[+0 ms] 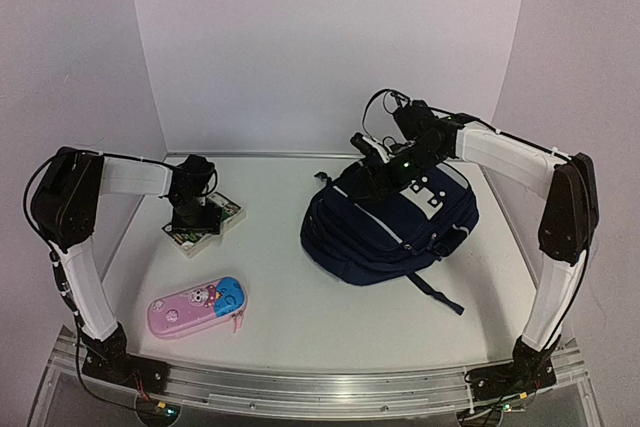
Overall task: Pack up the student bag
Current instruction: Pick up the book from the center of the board.
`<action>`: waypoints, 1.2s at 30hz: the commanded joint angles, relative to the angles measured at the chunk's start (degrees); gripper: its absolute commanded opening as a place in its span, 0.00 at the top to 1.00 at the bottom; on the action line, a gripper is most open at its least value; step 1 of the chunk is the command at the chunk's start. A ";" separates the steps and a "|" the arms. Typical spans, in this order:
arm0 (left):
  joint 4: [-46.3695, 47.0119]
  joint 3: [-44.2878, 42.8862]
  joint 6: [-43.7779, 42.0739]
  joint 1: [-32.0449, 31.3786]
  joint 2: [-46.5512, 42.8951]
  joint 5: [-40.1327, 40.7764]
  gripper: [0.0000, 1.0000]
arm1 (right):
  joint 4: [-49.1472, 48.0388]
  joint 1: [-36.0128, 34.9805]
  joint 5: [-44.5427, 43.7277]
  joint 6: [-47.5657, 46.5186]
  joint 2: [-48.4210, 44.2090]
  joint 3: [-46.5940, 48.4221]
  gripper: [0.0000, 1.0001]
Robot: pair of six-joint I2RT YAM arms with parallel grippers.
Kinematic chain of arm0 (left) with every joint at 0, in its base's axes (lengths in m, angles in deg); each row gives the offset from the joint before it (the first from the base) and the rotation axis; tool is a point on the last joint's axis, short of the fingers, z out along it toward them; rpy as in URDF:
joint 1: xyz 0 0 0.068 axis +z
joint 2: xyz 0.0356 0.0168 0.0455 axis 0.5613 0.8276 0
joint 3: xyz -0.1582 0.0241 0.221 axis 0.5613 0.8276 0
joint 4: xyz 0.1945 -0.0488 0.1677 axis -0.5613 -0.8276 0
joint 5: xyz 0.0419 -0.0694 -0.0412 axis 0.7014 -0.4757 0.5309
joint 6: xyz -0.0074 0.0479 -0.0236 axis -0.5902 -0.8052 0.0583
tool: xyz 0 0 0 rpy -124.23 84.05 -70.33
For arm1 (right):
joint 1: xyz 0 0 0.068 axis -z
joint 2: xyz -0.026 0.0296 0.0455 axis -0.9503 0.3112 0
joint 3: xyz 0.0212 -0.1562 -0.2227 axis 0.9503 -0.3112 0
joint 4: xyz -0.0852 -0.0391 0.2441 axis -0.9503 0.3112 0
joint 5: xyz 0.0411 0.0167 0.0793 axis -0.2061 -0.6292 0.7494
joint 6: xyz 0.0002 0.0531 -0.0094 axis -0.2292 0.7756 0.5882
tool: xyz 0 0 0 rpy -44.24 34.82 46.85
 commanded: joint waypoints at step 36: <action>-2.90 -10.43 -3.98 -5.30 -17.10 -16.57 1.00 | -0.46 0.02 4.12 5.43 0.62 6.23 0.02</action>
